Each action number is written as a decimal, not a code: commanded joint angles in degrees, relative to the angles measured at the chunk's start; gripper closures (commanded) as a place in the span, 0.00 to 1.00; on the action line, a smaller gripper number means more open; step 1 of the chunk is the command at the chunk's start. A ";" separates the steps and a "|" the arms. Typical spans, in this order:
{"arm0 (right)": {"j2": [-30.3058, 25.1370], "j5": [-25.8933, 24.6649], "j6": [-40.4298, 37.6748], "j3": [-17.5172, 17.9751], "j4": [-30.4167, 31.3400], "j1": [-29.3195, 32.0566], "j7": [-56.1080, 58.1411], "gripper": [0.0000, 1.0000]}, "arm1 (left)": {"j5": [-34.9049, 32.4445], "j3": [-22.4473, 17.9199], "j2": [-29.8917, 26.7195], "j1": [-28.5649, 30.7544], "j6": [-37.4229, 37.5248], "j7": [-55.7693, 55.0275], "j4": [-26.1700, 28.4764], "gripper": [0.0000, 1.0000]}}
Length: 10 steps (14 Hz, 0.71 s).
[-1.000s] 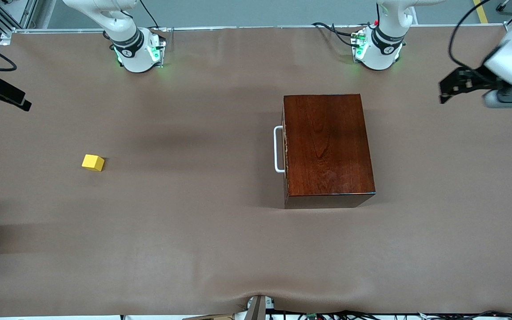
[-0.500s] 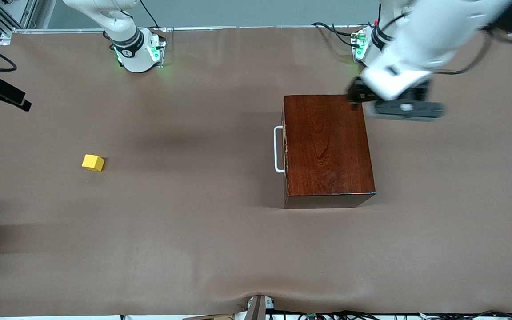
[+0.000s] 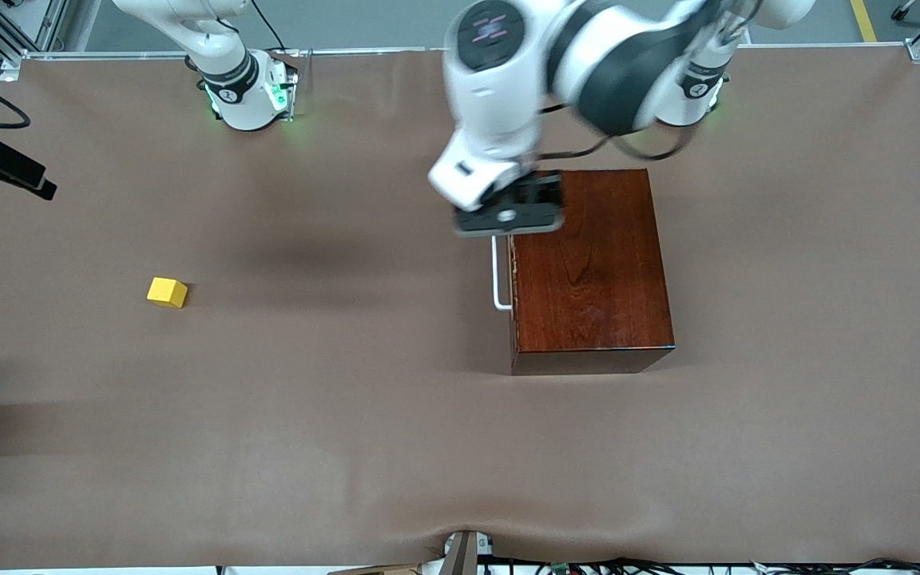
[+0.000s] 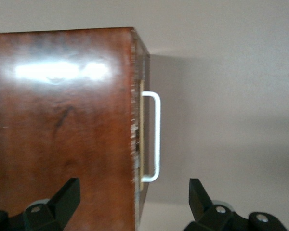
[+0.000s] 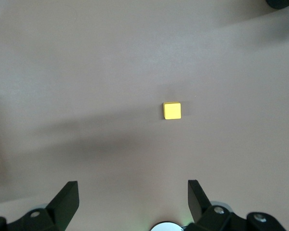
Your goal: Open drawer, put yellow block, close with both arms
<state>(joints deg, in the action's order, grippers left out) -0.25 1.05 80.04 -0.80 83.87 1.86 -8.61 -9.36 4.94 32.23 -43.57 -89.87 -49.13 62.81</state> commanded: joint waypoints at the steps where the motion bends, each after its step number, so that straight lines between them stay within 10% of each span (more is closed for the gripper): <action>1: -0.46 0.09 0.12 0.62 0.33 0.77 -0.17 0.00 | -1.19 -10.36 6.52 -9.75 -0.82 -0.62 -5.50 0.00; 10: -0.46 0.09 0.03 0.62 0.33 0.77 -0.17 0.00 | -1.36 -12.68 16.10 -12.15 -4.26 -7.38 -4.89 0.00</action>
<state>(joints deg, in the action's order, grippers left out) -0.25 1.05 80.03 -0.80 83.87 1.86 -8.61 -9.50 -7.06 45.17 -55.20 -94.22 -54.84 60.03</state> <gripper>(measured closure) 0.000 0.000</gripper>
